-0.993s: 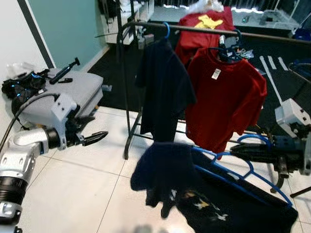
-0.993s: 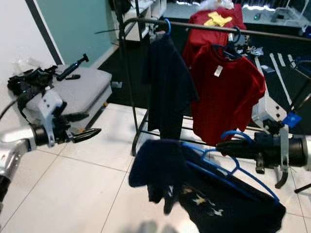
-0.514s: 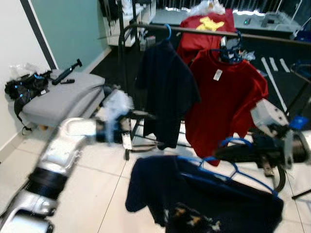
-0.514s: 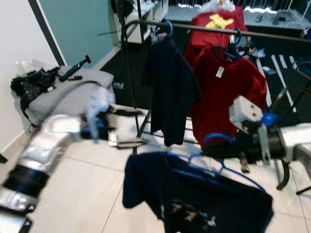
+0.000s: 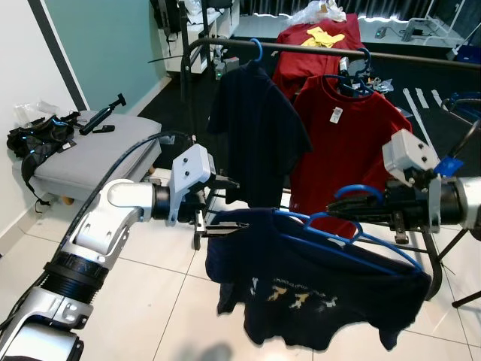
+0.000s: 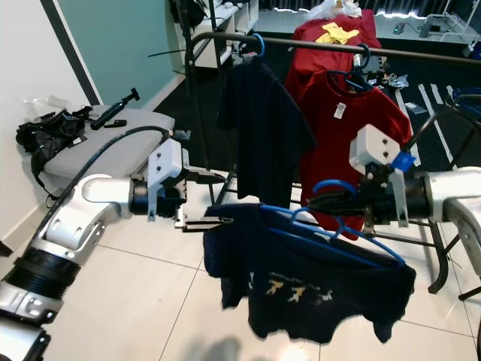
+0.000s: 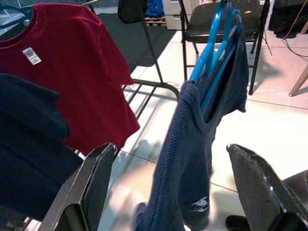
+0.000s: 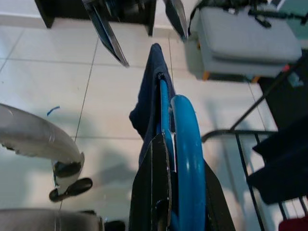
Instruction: Hang hanger
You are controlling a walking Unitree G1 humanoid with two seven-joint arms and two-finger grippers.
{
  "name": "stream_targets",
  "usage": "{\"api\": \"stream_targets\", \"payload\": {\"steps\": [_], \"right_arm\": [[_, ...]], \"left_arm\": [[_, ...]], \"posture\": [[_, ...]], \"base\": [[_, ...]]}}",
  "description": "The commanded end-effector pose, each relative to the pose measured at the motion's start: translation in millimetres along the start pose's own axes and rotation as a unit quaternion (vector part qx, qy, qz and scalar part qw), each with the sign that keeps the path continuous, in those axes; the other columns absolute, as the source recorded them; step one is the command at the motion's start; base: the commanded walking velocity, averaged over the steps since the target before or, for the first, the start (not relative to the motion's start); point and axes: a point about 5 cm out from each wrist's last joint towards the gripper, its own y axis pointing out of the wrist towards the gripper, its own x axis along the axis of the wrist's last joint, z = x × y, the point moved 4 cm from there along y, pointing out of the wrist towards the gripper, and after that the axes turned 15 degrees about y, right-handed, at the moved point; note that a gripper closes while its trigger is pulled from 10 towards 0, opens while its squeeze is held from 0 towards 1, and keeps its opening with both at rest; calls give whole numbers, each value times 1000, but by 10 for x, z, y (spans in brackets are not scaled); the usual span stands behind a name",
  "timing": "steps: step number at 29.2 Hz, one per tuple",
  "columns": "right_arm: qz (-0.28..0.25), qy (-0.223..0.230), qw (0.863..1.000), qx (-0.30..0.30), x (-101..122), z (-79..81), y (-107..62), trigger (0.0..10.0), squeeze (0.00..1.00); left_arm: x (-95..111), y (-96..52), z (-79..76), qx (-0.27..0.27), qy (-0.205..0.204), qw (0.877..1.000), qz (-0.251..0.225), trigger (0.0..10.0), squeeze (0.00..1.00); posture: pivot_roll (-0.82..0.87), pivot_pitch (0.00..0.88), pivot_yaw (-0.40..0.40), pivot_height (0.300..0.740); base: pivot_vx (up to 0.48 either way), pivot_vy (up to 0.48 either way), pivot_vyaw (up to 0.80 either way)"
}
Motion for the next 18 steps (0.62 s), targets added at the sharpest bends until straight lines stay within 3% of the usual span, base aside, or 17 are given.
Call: {"api": "stream_targets", "payload": {"steps": [1,16,17,18], "right_arm": [[-12,-21,999,34,120,90,72,0,0],[-16,-43,997,64,222,155,147,0,0],[-19,-46,996,68,239,169,163,0,0],[-19,-46,996,68,239,169,163,0,0]], "left_arm": [[-96,43,-25,2,-11,1000,26,10000,0],[-212,101,-26,14,-27,998,55,10000,0],[-242,92,-64,3,-27,998,65,0,0],[-242,92,-64,3,-27,998,65,0,0]], "posture": [[-3,52,31,740],[-5,54,32,740],[-3,56,32,740],[-3,56,32,740]], "base": [[0,0,0],[0,0,0],[0,0,0],[0,0,0]]}}
